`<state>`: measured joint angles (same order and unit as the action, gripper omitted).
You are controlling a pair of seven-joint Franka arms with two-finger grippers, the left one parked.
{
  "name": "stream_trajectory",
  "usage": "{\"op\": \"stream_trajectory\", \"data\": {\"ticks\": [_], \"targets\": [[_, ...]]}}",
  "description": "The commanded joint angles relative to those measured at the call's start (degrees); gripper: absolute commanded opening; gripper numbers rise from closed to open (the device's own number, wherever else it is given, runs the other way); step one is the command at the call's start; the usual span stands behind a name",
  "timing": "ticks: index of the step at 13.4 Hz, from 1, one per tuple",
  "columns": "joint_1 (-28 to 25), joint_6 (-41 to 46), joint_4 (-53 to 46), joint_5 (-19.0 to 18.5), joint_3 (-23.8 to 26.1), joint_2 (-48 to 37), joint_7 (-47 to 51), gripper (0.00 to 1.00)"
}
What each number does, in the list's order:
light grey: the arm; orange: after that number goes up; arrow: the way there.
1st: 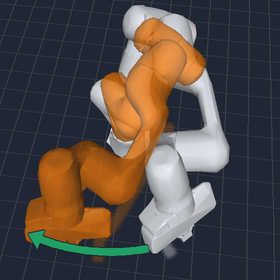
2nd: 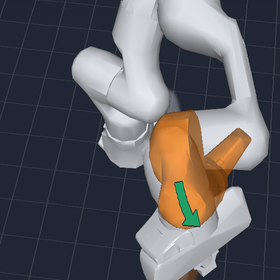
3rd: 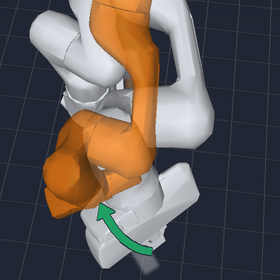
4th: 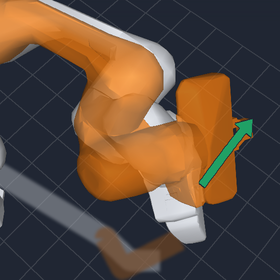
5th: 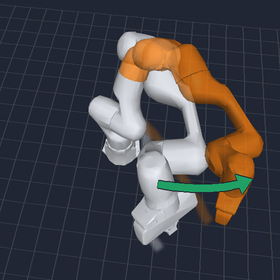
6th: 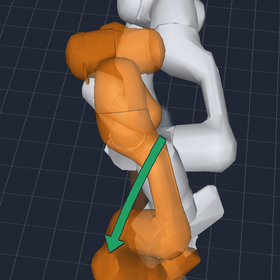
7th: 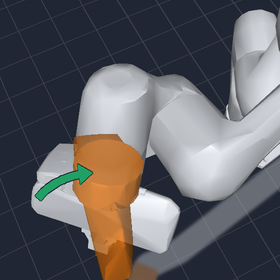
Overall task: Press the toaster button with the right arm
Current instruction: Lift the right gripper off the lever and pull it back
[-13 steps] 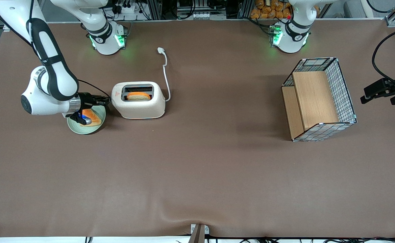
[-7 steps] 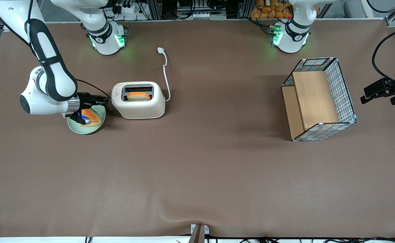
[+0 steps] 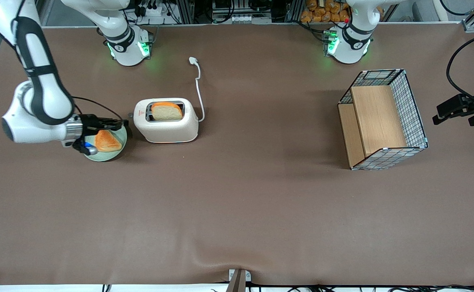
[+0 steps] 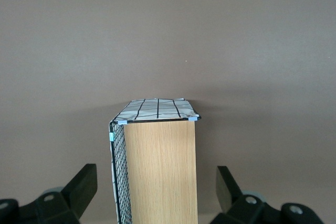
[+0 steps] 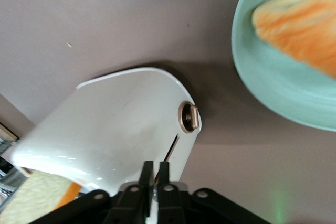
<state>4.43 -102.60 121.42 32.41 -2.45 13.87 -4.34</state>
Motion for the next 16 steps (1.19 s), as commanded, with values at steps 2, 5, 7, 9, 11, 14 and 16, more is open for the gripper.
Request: {"op": "stream_trajectory", "data": {"ticks": [2,5,7,9,11,14,16], "targets": [[3.39,4.5,-5.65,-2.16,0.42,-0.34,-0.41,1.0],[3.48,6.0,-11.19,-9.1,0.42,-0.69,-0.58,1.0],[3.22,5.22,-12.96,-14.1,0.51,-2.87,-0.85,1.0],[2.87,0.58,-12.96,-21.21,0.86,-6.21,-1.11,1.0],[1.3,-2.06,-12.96,-26.94,1.3,-9.29,-1.11,1.0],[-0.21,-4.71,-13.23,-32.57,1.39,-12.63,-1.2,1.0],[-0.3,-4.11,-15.07,-33.02,1.3,-13.17,-3.99,1.0]]}}
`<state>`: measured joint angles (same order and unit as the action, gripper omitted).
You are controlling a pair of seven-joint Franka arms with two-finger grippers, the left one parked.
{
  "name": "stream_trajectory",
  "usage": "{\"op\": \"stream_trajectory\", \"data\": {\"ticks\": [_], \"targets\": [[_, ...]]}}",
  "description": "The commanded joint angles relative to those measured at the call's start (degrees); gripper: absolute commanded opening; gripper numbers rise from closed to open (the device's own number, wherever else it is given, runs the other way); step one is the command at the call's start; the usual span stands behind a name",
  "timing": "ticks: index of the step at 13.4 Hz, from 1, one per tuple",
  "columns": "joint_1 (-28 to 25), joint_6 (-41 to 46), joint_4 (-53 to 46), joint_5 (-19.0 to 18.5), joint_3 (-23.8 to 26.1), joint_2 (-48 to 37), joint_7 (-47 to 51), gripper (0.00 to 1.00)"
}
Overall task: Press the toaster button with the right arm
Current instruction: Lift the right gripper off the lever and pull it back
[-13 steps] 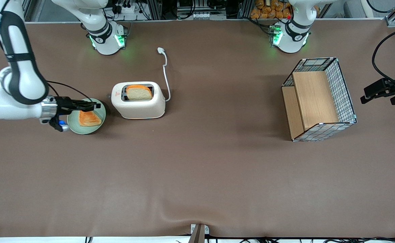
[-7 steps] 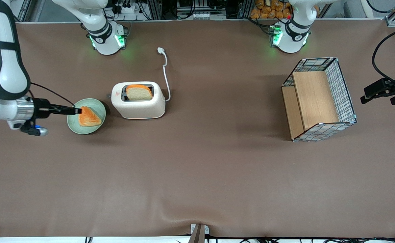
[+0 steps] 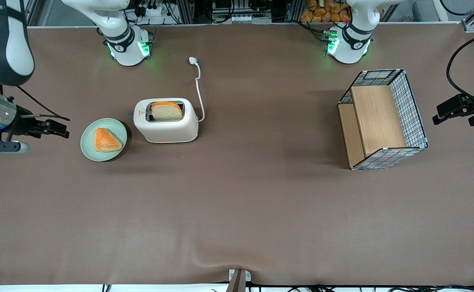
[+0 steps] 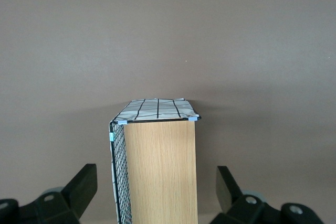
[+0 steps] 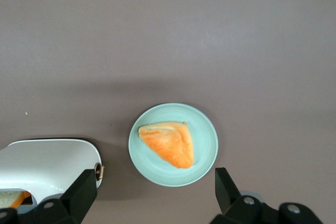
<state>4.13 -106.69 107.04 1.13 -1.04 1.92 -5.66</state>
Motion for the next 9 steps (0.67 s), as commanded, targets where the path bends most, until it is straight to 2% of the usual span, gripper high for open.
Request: {"op": "stream_trajectory", "data": {"ticks": [1,6,9], "targets": [[0.35,0.6,-0.95,-1.75,-0.36,-1.65,-3.12,1.0],[-0.17,6.47,-4.54,-1.22,0.34,-3.32,-1.55,1.0],[-2.01,12.63,-9.91,-0.87,-0.1,-3.23,4.58,1.0]]}}
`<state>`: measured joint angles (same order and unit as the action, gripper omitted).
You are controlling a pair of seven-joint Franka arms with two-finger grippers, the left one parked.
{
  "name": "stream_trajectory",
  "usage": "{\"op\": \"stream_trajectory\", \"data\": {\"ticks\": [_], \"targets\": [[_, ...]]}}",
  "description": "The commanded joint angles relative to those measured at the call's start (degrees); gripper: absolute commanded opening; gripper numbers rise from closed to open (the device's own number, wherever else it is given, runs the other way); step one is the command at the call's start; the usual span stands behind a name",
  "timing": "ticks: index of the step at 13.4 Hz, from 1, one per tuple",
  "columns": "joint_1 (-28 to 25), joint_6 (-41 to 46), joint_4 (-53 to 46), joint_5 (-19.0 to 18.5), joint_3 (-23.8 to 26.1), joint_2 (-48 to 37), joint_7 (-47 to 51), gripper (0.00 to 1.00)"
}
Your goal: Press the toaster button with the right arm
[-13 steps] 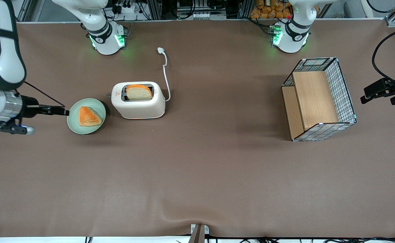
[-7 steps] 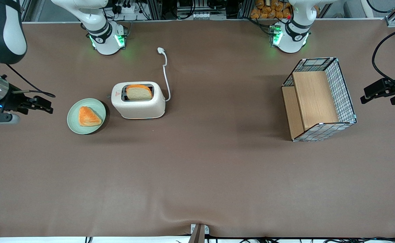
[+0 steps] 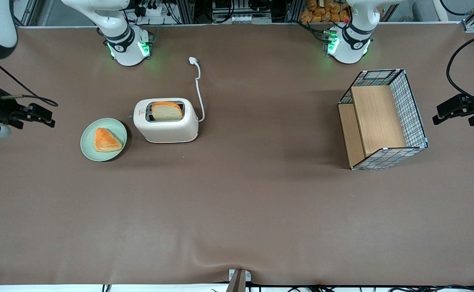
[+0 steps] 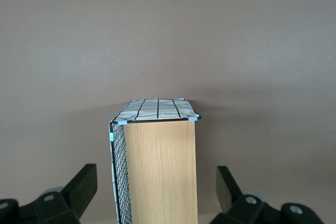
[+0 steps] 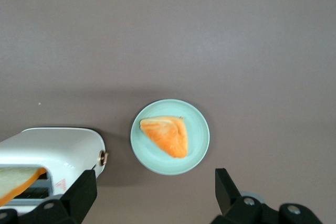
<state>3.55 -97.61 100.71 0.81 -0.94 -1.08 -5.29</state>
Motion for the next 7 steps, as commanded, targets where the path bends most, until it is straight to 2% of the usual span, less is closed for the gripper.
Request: {"op": "stream_trajectory", "data": {"ticks": [1,5,7], "targets": [[-1.61,4.87,-4.72,-0.46,-0.11,-0.24,5.63,1.0],[-1.27,14.71,-10.43,0.77,-0.2,-0.15,6.26,1.0],[-1.18,15.08,-10.88,0.78,-0.46,-0.33,6.26,1.0]]}}
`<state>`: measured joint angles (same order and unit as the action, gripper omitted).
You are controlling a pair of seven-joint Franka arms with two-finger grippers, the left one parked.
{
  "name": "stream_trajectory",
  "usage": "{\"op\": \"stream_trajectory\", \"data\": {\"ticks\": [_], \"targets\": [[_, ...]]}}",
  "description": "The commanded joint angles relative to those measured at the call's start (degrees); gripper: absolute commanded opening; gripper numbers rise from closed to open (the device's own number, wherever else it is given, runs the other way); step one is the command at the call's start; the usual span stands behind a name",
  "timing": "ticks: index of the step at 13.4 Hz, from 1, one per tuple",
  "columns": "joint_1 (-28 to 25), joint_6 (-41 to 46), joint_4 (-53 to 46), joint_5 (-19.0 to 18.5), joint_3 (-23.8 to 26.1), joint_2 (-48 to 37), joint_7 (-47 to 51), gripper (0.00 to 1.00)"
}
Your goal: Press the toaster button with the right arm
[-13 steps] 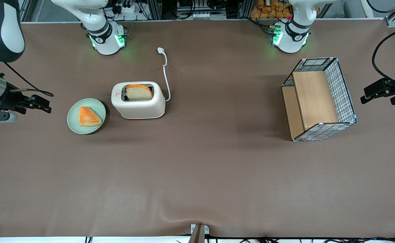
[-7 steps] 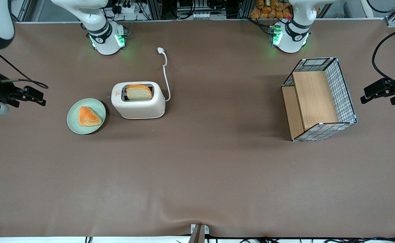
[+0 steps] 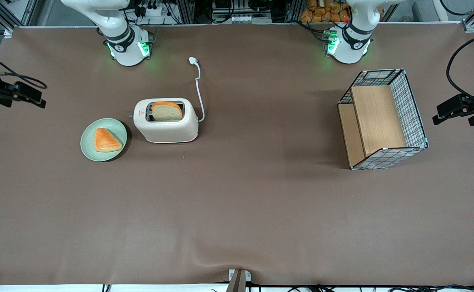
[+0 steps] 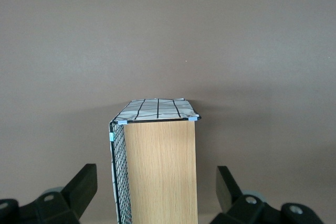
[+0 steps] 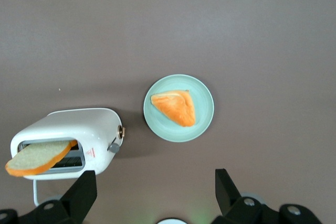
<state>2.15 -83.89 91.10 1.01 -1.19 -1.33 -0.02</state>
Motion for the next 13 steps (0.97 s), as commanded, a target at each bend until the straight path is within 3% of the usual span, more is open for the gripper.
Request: {"op": "stream_trajectory", "data": {"ticks": [1,13], "targets": [[0.22,1.27,-1.28,0.4,-0.21,-0.07,0.99,1.0],[0.31,0.92,-1.36,0.57,-0.3,0.02,4.94,1.0]]}}
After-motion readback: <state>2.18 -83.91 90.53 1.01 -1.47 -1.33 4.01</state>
